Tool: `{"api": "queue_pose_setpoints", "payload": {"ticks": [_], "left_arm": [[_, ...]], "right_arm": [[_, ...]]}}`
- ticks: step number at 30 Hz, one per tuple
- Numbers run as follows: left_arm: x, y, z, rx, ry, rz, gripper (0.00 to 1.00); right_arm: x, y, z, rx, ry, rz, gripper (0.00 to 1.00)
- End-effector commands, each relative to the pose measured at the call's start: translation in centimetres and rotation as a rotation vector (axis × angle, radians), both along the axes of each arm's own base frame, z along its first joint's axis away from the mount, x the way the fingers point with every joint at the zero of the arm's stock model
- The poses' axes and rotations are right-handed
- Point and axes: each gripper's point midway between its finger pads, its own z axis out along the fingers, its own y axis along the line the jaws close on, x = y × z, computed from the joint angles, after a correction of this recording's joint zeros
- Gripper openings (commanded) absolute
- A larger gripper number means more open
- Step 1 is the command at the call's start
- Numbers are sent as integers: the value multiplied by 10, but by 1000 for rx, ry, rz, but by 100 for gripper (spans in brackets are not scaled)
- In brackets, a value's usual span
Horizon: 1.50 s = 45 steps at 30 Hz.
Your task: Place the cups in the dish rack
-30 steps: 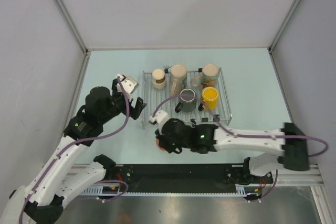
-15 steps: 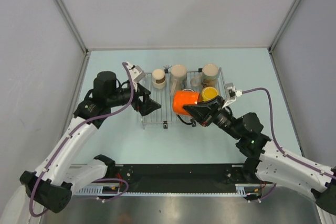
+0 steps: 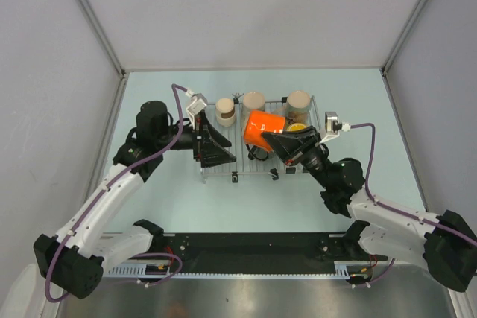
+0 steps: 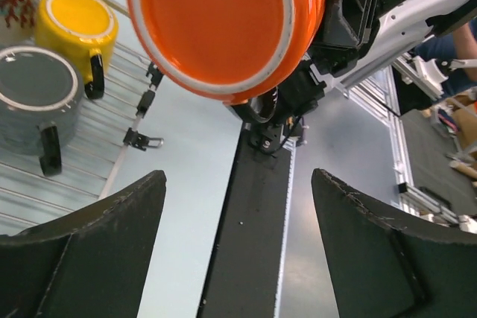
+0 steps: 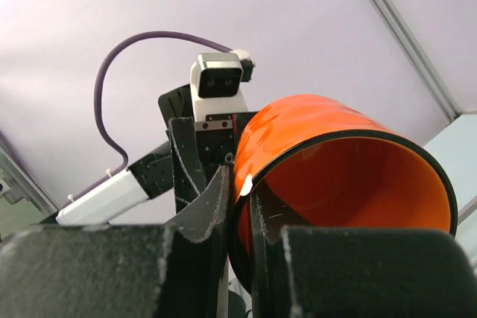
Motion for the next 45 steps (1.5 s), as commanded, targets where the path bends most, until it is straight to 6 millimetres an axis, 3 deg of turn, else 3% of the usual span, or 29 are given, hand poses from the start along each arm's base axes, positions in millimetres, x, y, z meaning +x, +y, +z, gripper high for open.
{"api": "queue_pose_setpoints", "payload": {"ticks": [1,7,13,20,29,36,41,45], "left_arm": [[-8,-4,9,-57,62,-55,84],[-8,-9,20,-89,60,-71,84],[-10,-21,14,-82,91,-100,84],[-11,-16,0,-36,60,-73,83],[-36,-12,12,-58,23,-177,79],[-14,-17,2,-48,46,-72,78],[-10,-20,15,-86,32,-50,78],[-3,-22,7,-72,41,-29,78]], "right_arm": [[-26,-23,80,277,-204,64,0],[-19,-9,78,296,-187,113,0],[-19,8,82,278,-210,145,0],[-23,-4,102,291,-272,147,0],[-10,-9,106,269,-277,125,0],[-11,-4,105,278,-266,169,0],[-11,4,99,269,-256,188,0],[-16,14,100,259,-265,228,0]]}}
